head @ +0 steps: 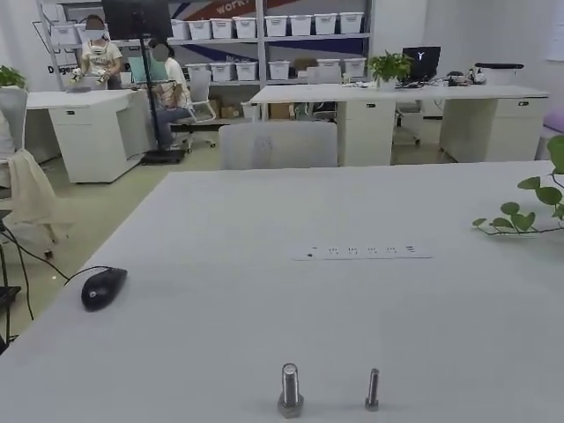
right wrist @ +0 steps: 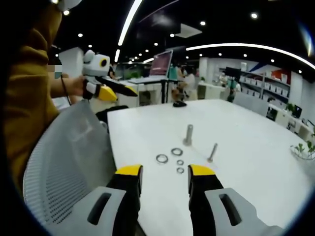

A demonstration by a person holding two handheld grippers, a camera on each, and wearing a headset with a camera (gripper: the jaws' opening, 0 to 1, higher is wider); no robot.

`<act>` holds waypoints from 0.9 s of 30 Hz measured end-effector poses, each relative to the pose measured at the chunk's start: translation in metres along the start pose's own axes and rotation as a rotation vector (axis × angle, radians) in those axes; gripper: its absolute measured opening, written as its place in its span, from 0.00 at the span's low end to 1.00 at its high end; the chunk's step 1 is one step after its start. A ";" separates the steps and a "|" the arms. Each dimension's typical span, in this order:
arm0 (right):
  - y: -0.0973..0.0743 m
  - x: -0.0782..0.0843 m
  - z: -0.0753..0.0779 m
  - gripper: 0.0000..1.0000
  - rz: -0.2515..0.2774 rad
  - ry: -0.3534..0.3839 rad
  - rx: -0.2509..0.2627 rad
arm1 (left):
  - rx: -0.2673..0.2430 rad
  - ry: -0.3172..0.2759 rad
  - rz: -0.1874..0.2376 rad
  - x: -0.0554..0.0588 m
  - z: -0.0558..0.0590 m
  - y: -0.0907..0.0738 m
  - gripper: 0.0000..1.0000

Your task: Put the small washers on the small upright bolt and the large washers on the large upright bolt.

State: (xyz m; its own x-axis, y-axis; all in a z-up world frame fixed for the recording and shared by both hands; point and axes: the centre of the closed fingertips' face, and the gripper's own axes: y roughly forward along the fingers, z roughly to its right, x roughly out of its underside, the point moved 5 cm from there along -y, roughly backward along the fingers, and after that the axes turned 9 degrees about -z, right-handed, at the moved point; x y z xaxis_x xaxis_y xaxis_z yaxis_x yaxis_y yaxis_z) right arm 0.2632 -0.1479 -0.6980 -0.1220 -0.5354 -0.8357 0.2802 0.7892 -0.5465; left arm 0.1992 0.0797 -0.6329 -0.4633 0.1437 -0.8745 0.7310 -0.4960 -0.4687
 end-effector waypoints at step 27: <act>0.001 0.007 0.006 0.37 -0.026 0.009 0.004 | 0.022 -0.003 -0.006 -0.002 -0.001 0.012 0.56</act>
State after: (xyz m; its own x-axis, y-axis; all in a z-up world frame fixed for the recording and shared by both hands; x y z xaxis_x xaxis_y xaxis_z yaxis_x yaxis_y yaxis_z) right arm 0.2687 -0.1529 -0.7035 -0.1375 -0.5533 -0.8215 0.2808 0.7736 -0.5680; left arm 0.2094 0.0745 -0.6365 -0.4690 0.1441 -0.8713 0.7172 -0.5136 -0.4710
